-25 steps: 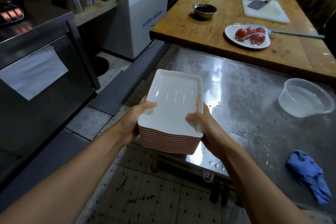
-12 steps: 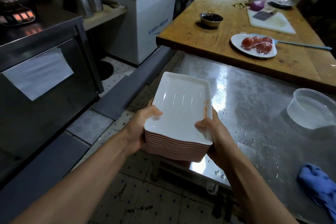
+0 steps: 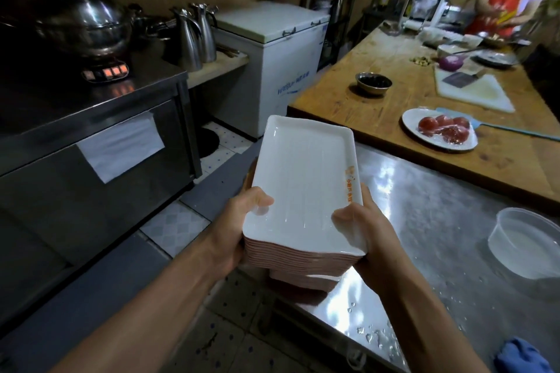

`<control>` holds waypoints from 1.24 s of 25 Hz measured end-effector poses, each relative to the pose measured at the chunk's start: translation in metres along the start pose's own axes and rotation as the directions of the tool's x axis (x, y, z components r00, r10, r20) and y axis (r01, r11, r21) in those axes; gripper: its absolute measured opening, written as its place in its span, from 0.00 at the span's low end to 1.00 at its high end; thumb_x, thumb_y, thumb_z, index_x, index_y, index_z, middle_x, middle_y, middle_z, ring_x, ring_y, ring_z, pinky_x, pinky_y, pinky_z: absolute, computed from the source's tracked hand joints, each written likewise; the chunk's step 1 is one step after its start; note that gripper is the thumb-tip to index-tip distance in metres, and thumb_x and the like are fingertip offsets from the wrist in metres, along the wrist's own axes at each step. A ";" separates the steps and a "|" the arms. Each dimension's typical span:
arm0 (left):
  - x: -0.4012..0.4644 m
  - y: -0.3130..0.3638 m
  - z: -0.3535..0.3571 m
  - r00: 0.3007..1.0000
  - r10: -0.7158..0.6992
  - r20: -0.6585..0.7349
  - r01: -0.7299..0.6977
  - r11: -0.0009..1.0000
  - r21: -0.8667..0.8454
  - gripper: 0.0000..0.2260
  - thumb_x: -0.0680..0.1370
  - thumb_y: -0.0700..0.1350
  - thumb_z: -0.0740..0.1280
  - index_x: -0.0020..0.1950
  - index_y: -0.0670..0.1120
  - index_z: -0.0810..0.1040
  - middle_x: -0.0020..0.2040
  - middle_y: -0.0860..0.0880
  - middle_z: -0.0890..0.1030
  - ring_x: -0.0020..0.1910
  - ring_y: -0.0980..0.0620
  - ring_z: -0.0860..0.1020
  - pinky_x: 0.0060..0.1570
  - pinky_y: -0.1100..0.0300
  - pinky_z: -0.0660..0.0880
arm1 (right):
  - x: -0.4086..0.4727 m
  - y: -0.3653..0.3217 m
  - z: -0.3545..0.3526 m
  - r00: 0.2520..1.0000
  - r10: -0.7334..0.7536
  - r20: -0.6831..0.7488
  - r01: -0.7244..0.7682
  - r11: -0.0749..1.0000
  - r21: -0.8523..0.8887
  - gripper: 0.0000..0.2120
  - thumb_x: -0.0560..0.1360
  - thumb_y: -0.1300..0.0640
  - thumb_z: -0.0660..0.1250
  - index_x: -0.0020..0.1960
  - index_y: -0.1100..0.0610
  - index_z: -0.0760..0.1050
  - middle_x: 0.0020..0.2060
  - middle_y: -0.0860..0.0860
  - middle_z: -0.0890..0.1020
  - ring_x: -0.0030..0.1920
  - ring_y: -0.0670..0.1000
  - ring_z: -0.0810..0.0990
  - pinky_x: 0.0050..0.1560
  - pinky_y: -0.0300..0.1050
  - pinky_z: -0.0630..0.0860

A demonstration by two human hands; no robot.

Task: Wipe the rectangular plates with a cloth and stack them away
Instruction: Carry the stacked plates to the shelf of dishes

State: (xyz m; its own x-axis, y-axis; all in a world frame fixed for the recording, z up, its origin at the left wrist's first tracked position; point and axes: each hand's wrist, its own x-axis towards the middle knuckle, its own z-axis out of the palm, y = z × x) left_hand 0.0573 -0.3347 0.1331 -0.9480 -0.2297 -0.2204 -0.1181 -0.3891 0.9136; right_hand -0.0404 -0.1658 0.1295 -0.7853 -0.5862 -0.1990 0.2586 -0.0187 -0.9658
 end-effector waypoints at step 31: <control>0.141 0.216 -0.274 0.914 0.404 -0.015 -0.398 0.906 0.143 0.30 0.65 0.42 0.62 0.59 0.72 0.71 0.52 0.58 0.82 0.47 0.57 0.82 0.35 0.66 0.77 | 0.255 -0.087 0.265 0.941 -0.319 0.116 0.320 0.947 0.013 0.38 0.59 0.65 0.59 0.67 0.41 0.67 0.45 0.45 0.83 0.35 0.44 0.81 0.28 0.37 0.74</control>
State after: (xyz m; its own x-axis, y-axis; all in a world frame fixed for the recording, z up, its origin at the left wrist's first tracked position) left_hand -0.0209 -0.6956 0.2063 -0.9102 -0.3809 0.1627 0.2285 -0.1340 0.9643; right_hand -0.1134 -0.5284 0.2066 -0.7558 -0.6396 0.1401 0.0016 -0.2158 -0.9764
